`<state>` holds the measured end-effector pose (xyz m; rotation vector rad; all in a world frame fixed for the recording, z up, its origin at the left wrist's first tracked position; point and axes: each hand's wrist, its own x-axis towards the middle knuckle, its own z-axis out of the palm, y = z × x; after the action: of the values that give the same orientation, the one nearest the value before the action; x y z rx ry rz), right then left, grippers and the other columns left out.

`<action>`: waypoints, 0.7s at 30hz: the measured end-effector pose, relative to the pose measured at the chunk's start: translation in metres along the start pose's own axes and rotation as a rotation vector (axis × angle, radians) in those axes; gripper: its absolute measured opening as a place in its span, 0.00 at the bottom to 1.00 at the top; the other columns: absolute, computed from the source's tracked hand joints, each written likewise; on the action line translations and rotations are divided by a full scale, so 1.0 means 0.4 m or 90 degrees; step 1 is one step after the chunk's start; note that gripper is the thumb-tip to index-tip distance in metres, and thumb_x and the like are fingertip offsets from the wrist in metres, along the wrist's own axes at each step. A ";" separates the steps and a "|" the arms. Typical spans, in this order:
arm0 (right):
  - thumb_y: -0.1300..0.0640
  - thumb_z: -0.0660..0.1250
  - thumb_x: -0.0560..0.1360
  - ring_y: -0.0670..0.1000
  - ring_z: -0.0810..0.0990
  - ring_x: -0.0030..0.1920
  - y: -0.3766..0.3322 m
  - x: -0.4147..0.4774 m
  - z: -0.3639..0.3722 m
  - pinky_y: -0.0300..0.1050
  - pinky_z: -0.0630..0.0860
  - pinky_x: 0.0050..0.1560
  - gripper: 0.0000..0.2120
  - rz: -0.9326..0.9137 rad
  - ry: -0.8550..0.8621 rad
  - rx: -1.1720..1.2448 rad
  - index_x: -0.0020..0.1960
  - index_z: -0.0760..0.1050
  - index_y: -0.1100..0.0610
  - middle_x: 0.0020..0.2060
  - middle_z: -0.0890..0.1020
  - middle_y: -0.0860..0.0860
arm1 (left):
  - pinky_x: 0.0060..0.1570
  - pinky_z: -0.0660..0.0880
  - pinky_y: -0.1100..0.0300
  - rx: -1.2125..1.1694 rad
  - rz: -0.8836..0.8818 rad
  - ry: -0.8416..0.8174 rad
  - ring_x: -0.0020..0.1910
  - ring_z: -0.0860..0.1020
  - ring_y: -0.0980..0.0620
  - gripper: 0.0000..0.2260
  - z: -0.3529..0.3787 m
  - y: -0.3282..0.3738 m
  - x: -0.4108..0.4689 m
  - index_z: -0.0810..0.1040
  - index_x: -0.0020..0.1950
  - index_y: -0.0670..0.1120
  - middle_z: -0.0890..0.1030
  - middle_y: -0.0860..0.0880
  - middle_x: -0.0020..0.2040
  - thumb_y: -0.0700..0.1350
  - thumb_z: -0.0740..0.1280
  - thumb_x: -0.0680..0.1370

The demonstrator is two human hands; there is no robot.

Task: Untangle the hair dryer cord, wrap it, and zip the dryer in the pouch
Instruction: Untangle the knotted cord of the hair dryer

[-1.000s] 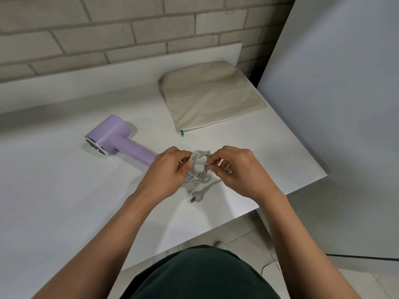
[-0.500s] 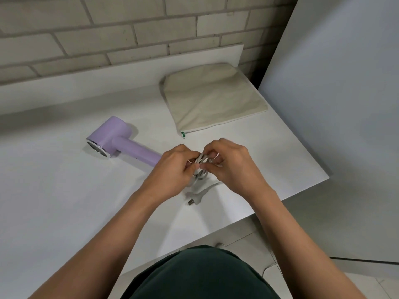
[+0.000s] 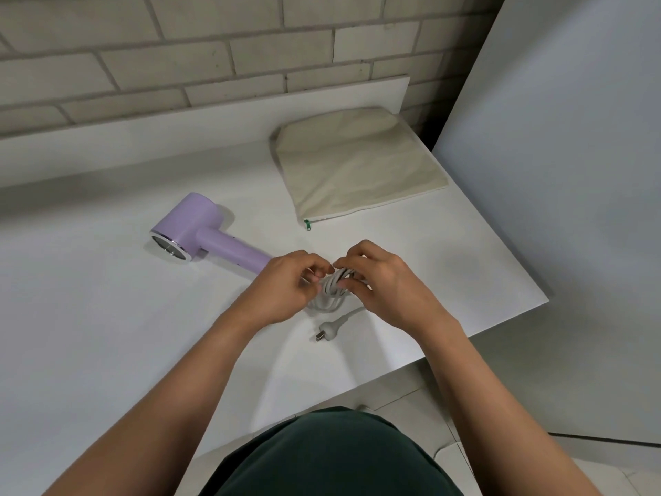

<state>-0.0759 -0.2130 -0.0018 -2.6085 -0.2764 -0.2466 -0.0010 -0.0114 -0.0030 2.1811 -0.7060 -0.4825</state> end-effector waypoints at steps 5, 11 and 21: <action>0.62 0.75 0.76 0.51 0.81 0.41 0.019 -0.015 0.006 0.45 0.80 0.46 0.10 0.022 0.026 0.054 0.57 0.83 0.58 0.51 0.80 0.50 | 0.45 0.68 0.75 0.133 0.075 -0.035 0.46 0.77 0.55 0.10 0.002 -0.006 0.015 0.84 0.59 0.49 0.80 0.52 0.51 0.39 0.68 0.81; 0.54 0.79 0.74 0.47 0.76 0.40 0.028 -0.015 0.001 0.48 0.79 0.42 0.14 0.035 0.053 0.053 0.57 0.82 0.53 0.48 0.79 0.45 | 0.43 0.69 0.69 0.031 0.029 -0.027 0.46 0.78 0.62 0.08 -0.013 -0.006 0.016 0.82 0.54 0.50 0.82 0.57 0.47 0.41 0.65 0.83; 0.50 0.76 0.76 0.47 0.77 0.50 0.043 0.018 -0.051 0.42 0.75 0.54 0.14 0.069 -0.097 0.074 0.60 0.81 0.49 0.50 0.80 0.43 | 0.38 0.78 0.62 -0.090 -0.050 0.126 0.36 0.83 0.55 0.08 -0.014 0.008 0.003 0.76 0.57 0.47 0.82 0.46 0.45 0.42 0.57 0.87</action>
<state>-0.0674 -0.2366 0.0094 -2.5203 -0.1958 0.0061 0.0021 -0.0107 0.0028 2.0931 -0.4669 -0.3389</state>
